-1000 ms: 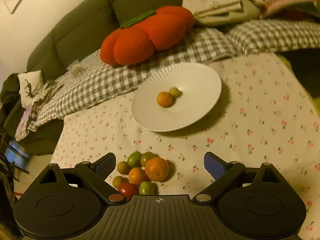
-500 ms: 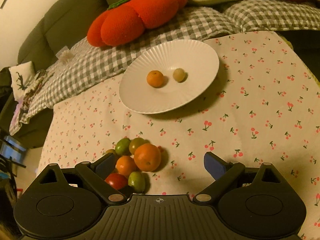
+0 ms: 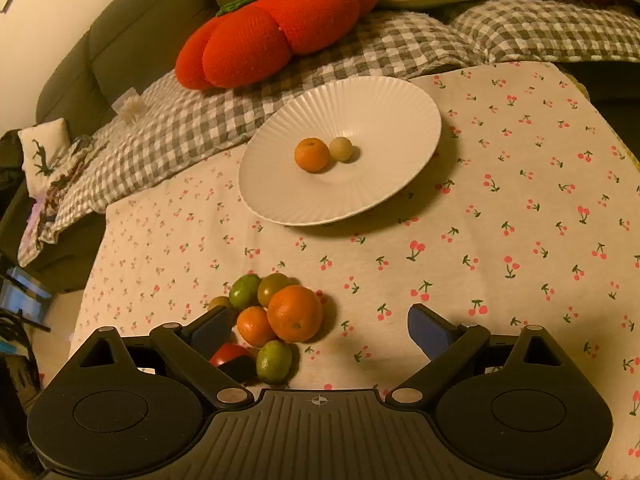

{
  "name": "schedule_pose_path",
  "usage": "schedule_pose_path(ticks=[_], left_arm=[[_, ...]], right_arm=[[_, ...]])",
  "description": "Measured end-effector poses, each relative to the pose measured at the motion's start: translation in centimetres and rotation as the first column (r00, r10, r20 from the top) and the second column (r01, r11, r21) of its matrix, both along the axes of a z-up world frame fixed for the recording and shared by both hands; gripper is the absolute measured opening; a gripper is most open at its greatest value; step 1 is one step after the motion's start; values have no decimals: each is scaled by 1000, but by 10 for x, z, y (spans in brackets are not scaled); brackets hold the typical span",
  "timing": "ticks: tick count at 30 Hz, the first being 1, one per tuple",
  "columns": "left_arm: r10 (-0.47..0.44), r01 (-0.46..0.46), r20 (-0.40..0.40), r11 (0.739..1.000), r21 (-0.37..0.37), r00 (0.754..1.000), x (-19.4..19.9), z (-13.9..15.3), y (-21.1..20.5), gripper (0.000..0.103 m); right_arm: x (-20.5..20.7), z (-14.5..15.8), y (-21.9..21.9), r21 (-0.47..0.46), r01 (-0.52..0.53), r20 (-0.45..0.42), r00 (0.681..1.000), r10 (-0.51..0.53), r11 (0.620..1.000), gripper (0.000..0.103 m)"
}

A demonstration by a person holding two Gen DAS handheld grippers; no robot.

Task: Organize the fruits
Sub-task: 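Move the left tool to the fruit cluster and grasp the red tomato, then grasp the large orange with the right tool while the left tool holds the tomato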

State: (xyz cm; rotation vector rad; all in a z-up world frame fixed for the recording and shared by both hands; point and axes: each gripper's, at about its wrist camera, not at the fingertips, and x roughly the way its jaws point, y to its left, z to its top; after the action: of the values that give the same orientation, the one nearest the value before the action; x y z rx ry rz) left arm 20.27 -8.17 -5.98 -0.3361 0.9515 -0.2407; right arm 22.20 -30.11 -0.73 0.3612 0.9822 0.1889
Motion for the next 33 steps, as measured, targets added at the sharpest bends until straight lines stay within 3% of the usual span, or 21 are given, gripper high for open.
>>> schedule_pose_path(ticks=[8, 22, 26, 31, 33], left_arm=[[2, -2, -20, 1000, 20, 1000, -3, 8, 2, 34], [10, -11, 42, 999, 33, 999, -8, 32, 13, 34], [13, -16, 54, 999, 38, 998, -7, 36, 15, 34], [25, -28, 78, 998, 49, 997, -6, 41, 19, 34], [25, -31, 91, 998, 63, 996, -6, 43, 19, 34]], right_arm=[[4, -5, -2, -3, 11, -1, 1000, -11, 1000, 96], [20, -28, 15, 48, 25, -28, 999, -24, 999, 91], [26, -38, 17, 92, 47, -41, 998, -44, 995, 79], [30, -48, 21, 114, 37, -51, 998, -31, 993, 41], [30, -47, 23, 117, 29, -52, 998, -23, 993, 39]])
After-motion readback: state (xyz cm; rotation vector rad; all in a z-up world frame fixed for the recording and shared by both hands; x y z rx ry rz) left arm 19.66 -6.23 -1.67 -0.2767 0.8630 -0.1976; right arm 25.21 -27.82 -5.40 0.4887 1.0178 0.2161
